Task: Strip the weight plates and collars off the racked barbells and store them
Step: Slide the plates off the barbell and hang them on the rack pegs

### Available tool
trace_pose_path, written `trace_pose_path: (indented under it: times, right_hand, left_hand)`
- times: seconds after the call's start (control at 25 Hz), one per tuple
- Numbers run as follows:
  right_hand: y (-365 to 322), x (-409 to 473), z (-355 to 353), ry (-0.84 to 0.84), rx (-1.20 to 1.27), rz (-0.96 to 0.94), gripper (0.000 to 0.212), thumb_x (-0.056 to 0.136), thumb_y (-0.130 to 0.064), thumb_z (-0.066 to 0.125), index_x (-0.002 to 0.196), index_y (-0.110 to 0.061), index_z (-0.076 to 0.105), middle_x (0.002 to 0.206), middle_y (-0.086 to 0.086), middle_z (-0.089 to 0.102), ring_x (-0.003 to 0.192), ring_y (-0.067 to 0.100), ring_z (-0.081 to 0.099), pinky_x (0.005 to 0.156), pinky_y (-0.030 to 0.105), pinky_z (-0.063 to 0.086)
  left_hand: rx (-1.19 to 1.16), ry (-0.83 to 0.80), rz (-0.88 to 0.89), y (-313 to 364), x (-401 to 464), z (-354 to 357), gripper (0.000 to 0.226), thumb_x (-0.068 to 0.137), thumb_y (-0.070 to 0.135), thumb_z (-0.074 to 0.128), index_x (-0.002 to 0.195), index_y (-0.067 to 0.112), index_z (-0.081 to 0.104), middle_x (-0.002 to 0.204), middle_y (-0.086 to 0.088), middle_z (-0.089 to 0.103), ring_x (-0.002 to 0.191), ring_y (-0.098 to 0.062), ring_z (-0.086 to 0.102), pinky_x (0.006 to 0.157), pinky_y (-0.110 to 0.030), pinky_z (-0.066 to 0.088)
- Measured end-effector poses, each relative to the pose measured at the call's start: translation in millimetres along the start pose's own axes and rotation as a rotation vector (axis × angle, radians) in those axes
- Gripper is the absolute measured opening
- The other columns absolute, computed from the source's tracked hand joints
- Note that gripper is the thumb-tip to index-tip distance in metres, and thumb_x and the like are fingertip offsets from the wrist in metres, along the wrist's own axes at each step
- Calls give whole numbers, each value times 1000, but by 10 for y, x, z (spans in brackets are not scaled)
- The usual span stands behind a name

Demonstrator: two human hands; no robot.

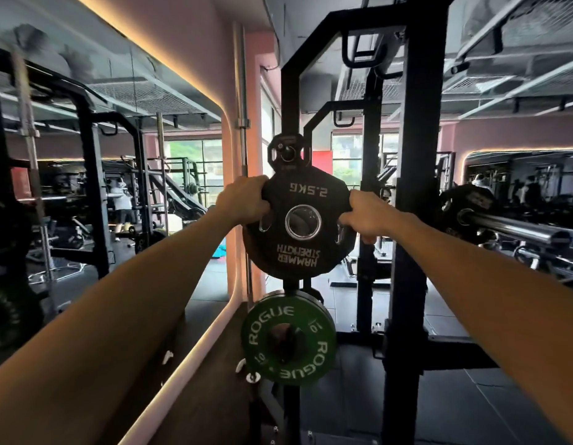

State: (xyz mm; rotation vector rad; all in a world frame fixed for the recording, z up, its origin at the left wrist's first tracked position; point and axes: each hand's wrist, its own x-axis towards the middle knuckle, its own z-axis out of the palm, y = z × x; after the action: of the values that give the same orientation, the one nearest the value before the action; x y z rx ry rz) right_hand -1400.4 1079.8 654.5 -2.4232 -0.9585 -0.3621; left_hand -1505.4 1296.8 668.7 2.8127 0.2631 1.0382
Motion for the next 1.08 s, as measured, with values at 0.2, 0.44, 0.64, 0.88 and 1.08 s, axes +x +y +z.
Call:
trace_pose_path:
  times: [0.2,0.44,0.64,0.88,1.08]
  right_hand:
    - [-280,381,145,7,-27,-4,16,92,-16,56,99,-7,45,77,16,59,49,28,59,51,37,52]
    - [-336,1048,164,92,-29,-28,19,90,-19,60,98,-6,48,81,13,57,59,25,57,58,35,49]
    - [-285,1720,-47,169,-20,-28,18,86,-13,58,91,2,51,74,25,62,50,32,59,42,28,44]
    - [-251,2373,-305,219,10,-69,14,85,-7,57,77,3,51,54,18,52,44,29,53,45,31,42]
    - [-175,2912,-335,217,19,-87,12,84,-7,57,81,4,53,56,20,52,39,29,52,40,28,42]
  left_hand:
    - [-10,19,-7,-441,231,12,35,84,18,63,118,11,59,104,-12,66,98,-31,61,76,-33,43]
    - [-11,92,29,-751,840,21,35,80,17,64,115,11,60,102,-13,67,96,-31,61,75,-34,45]
    - [7,184,80,-849,1492,-20,37,79,20,65,115,12,60,104,-13,67,99,-33,61,78,-37,47]
    - [-13,279,104,-921,2187,-49,35,81,19,65,115,10,62,100,-12,67,94,-29,62,75,-34,48]
    - [-24,316,98,-1075,2715,89,35,81,19,66,115,12,63,101,-11,67,94,-29,61,72,-31,42]
